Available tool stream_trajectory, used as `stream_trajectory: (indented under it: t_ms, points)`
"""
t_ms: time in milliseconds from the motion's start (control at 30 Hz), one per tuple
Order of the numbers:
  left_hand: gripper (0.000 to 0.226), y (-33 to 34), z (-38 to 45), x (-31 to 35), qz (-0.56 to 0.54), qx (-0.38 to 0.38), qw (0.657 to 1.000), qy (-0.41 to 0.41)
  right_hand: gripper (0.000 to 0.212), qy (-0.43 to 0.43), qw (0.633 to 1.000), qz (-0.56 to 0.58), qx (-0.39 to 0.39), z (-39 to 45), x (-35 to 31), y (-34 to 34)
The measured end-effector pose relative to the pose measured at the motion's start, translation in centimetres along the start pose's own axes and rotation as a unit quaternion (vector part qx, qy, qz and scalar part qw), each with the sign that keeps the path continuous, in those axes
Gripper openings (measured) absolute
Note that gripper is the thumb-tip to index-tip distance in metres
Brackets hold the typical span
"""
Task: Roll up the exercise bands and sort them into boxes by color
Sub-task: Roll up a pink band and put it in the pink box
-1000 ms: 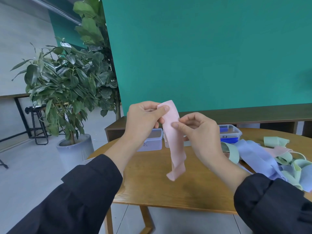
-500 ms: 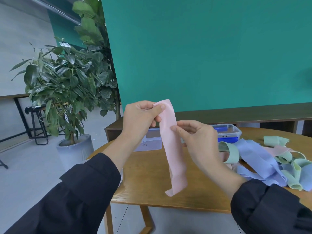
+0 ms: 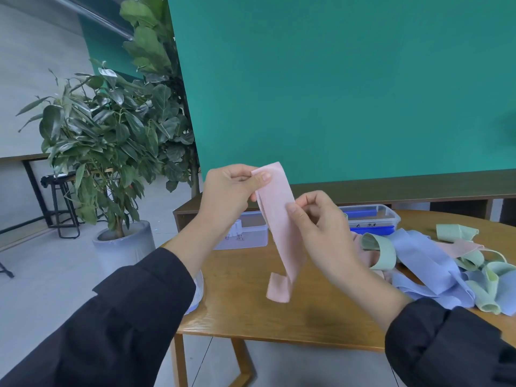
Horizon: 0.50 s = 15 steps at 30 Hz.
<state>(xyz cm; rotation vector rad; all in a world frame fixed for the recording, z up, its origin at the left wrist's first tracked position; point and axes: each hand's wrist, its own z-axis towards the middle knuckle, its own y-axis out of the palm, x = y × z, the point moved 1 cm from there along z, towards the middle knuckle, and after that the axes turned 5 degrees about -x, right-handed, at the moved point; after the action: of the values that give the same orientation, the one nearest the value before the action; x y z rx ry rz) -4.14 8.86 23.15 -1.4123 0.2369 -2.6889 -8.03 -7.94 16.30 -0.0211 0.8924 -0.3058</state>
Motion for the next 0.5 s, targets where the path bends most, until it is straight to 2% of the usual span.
stream_trajectory:
  t_ms: [133, 233, 333, 500]
  points:
    - [0.013, -0.2, 0.4, -0.2, 0.016, -0.028, 0.999, -0.008, 0.019, 0.026, 0.997, -0.012, -0.078, -0.3, 0.2, 0.2]
    - [0.012, -0.1, 0.5, -0.5, 0.019, -0.043, 0.999, -0.012, 0.023, 0.058, 0.985, 0.037, -0.158, -0.7, 0.2, 0.3]
    - [0.012, -0.1, 0.7, -0.9, 0.015, -0.050, 0.998, -0.020, 0.018, 0.073, 0.981, 0.035, -0.179, -0.7, 0.7, 0.4]
    - [0.012, 0.1, 0.6, -1.7, 0.021, -0.036, 0.999, -0.018, 0.024, 0.101, 0.969, 0.032, -0.225, -0.6, 1.2, 0.1]
